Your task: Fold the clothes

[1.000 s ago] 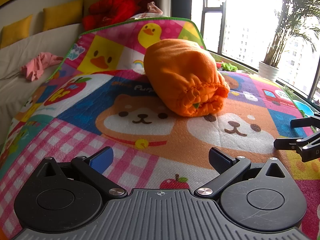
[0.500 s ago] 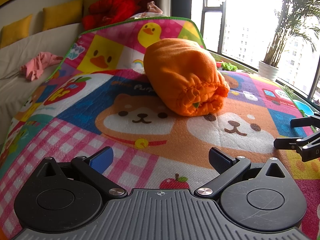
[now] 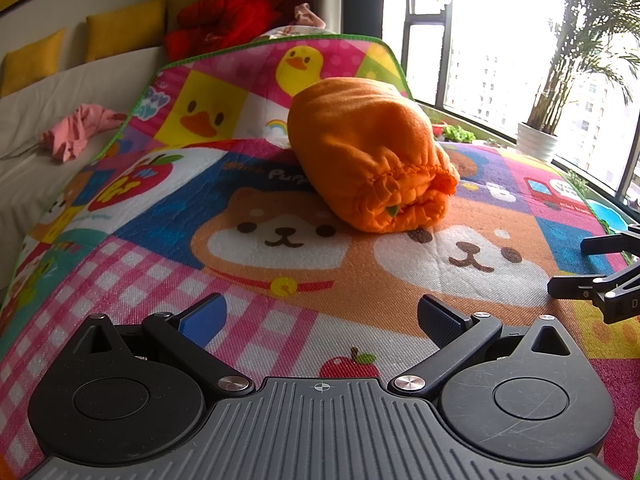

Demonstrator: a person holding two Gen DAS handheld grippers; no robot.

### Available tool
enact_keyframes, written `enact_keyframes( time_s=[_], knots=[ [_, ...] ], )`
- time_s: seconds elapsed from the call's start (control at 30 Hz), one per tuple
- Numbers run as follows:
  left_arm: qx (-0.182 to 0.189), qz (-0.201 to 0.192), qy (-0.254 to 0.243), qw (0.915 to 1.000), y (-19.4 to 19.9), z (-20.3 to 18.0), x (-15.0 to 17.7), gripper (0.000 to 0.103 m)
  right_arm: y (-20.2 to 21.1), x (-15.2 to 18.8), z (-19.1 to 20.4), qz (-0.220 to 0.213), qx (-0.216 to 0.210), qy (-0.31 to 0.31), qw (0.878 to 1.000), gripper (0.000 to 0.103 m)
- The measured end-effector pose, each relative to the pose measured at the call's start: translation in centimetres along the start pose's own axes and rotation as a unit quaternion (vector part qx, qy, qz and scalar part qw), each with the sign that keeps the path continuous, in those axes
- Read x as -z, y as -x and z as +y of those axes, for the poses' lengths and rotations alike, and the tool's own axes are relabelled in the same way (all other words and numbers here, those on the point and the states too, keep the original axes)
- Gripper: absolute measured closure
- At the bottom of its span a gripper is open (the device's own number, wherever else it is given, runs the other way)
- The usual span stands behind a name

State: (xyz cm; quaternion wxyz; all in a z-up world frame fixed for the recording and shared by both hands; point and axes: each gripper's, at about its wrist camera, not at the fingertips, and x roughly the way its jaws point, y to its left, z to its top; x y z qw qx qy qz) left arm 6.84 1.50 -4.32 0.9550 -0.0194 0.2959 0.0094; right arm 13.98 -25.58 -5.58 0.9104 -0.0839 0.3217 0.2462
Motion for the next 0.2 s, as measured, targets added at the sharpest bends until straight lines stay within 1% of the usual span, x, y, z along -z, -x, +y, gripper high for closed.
enact_keyframes(
  time_s=[0.2],
  knots=[
    [-0.002,-0.01,0.001,1.0,0.26,0.03,0.0,0.0,0.0,0.0,0.02,0.0,0.0,0.0,1.0,0.0]
  ],
)
